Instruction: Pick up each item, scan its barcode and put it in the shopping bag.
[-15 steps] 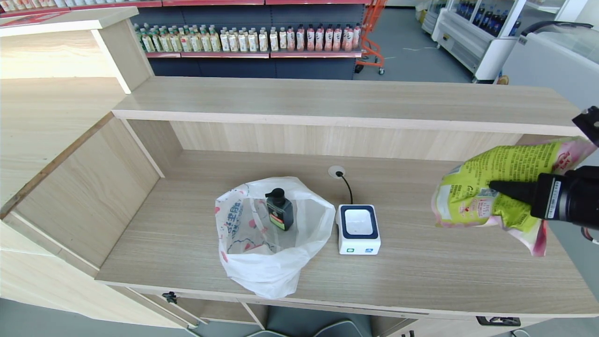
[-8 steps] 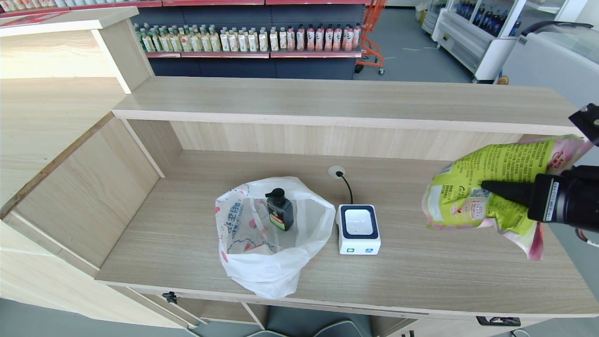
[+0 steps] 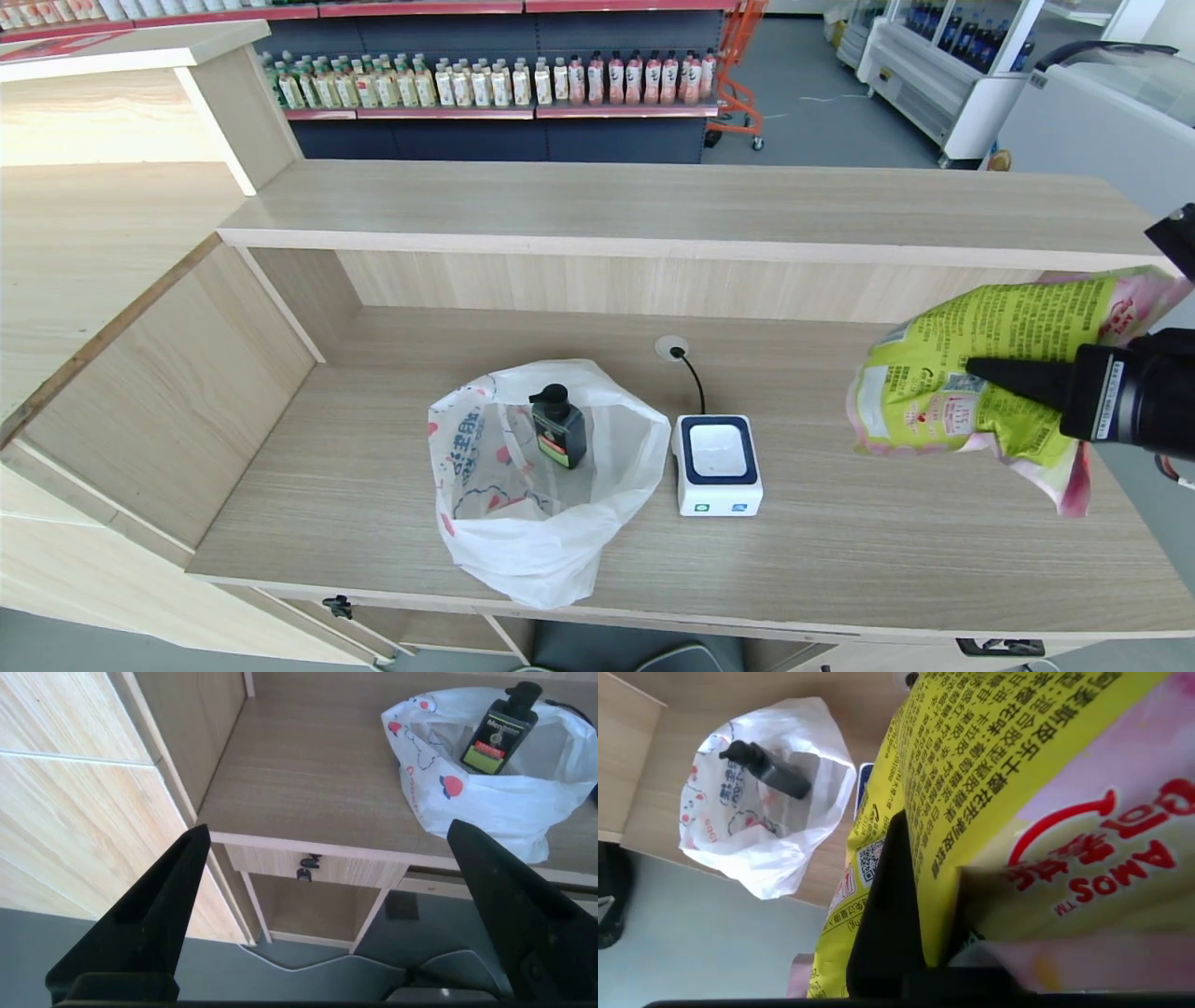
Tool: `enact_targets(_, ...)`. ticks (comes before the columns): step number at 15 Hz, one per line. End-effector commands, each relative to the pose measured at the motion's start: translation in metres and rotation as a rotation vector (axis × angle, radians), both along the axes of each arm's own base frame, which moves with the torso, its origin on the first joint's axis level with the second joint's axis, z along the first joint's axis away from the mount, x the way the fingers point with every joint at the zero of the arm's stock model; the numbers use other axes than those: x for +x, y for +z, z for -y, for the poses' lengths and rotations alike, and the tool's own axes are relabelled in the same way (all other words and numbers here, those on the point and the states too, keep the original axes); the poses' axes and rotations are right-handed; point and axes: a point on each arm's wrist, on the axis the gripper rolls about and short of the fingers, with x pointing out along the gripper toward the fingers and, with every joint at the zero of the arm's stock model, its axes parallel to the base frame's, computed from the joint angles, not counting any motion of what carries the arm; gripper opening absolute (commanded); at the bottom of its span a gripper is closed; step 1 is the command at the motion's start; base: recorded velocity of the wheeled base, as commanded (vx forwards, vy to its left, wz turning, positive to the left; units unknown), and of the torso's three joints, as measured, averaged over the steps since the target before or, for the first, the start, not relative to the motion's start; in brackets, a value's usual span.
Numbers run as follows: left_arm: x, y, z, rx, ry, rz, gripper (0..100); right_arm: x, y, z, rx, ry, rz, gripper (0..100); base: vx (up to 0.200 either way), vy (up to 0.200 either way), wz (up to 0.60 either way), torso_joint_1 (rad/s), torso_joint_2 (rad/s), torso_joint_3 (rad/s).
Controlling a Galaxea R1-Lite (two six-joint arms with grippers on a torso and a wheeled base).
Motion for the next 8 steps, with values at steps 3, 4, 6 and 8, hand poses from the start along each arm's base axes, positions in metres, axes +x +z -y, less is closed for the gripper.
enact_targets(3,0.000,0.000,0.000,0.001,0.001,0.000,100,0.002,-0.002,-0.001,-0.001,0.006,-0.012,0,0.000,0.200,0.00,0.014,0.01,0.001)
enact_targets(4,0.000,0.000,0.000,0.001,0.002,0.000,100,0.003,-0.003,-0.004,0.001,0.021,-0.018,0,0.000,0.200,0.00,-0.007,0.00,0.002)
enact_targets(6,0.000,0.000,0.000,0.001,0.002,0.000,100,0.002,-0.005,-0.009,0.019,0.069,-0.036,0,0.000,0.200,0.00,0.005,0.00,0.000)
enact_targets(8,0.000,0.000,0.000,0.001,0.001,0.000,100,0.001,-0.008,-0.021,0.026,0.132,-0.058,0,0.000,0.200,0.00,-0.002,0.01,0.002)
